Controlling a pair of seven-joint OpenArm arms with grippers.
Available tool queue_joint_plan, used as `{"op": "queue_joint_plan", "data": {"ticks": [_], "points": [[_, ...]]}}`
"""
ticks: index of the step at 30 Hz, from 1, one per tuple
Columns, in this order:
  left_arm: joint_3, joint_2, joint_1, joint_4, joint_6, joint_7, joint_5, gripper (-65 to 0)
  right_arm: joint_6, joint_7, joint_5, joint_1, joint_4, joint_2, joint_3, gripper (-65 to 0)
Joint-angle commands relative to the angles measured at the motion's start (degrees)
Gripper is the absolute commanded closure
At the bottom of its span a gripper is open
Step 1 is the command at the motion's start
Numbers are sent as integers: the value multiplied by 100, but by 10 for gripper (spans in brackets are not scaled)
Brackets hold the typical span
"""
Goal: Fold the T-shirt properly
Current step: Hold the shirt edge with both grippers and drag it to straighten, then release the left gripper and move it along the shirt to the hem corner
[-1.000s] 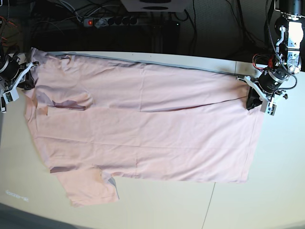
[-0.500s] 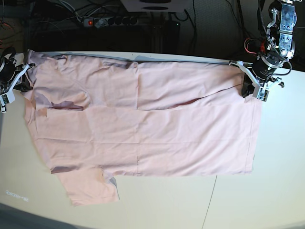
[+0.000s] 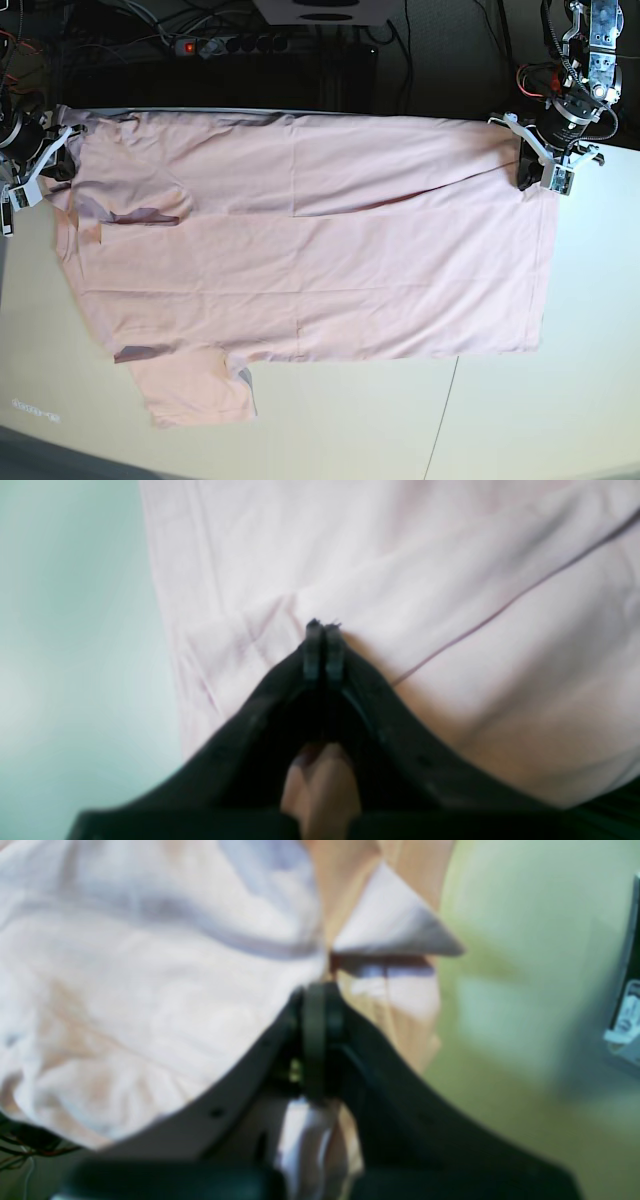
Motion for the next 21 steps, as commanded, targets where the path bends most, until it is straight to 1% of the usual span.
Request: {"op": "queue_joint_plan", "data": {"ticks": [1,4,6,9,14,21], "points": [[35,-17,304,-177,22,1547,457,0,404,-11,46,-59,44,105,59,0],[35,-17,352,-96,20,1384,472,0,402,-4,46,-157,44,15,59,0],[35,-20,339,-35,22,1373,540,0,404,-35,37,-197,42,-46,59,0],[35,-22,339,81,22,1373,553,0,404,-11,22,-291,42,-83,61,0],[31,-22,295,424,22,1161,546,0,402,7,20,-299,42,-94,61,0],[28,-72,-138,1180,22,1255,203,0,402,20,-28,-302,42,-96,61,0]]}}
